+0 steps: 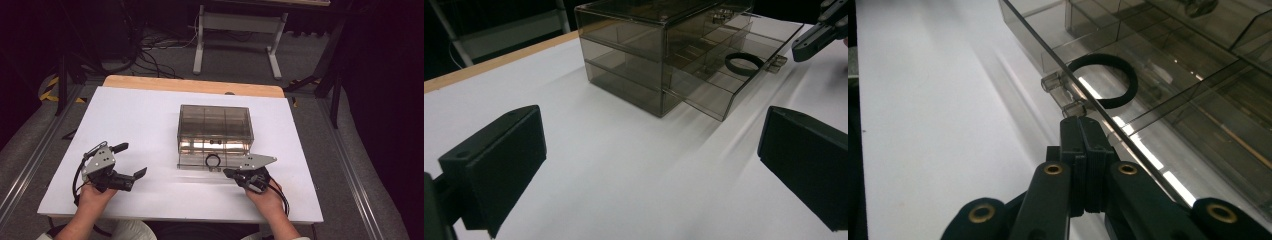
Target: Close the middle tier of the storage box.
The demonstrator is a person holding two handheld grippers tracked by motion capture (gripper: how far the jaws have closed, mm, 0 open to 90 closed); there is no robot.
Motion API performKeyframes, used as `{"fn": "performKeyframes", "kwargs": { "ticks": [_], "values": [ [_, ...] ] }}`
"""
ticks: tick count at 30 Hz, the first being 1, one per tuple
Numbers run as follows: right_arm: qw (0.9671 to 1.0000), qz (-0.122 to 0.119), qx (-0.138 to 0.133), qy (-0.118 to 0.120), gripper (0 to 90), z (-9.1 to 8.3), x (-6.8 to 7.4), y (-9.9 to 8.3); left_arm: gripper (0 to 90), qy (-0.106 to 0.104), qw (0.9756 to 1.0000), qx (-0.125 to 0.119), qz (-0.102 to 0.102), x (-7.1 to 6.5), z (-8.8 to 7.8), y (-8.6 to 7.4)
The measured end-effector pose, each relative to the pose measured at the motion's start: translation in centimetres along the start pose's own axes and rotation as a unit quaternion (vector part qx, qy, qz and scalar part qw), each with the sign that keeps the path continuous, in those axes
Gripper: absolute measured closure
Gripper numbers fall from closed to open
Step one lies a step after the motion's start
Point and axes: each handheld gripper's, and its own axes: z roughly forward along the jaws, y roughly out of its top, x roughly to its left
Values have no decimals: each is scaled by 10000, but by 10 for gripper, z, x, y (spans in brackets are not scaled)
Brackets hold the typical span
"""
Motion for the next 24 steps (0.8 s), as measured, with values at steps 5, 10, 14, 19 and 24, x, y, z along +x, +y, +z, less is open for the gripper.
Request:
{"fn": "performKeyframes", "kwargs": {
  "ticks": [5, 10, 14, 19, 24],
  "values": [
    [9999, -24, 154, -16, 900, 5, 1, 0, 0, -14, 10000, -1, -13, -1, 0, 0],
    [9997, 4, 246, -23, 900, 10, 0, 0, 0, 5, 10000, -9, -32, 0, 0, 0],
    [9994, -23, 336, -28, 900, 15, 0, 0, 0, 1, 10000, -7, 7, 0, 0, 0],
    [9994, -34, 355, -25, 900, 19, 0, 1, 0, -26, 10000, -17, -24, -1, 1, 0],
    [9992, -60, 383, -30, 900, 22, 1, 3, 0, -25, 10000, -21, -42, -1, 1, 0]
  ]
}}
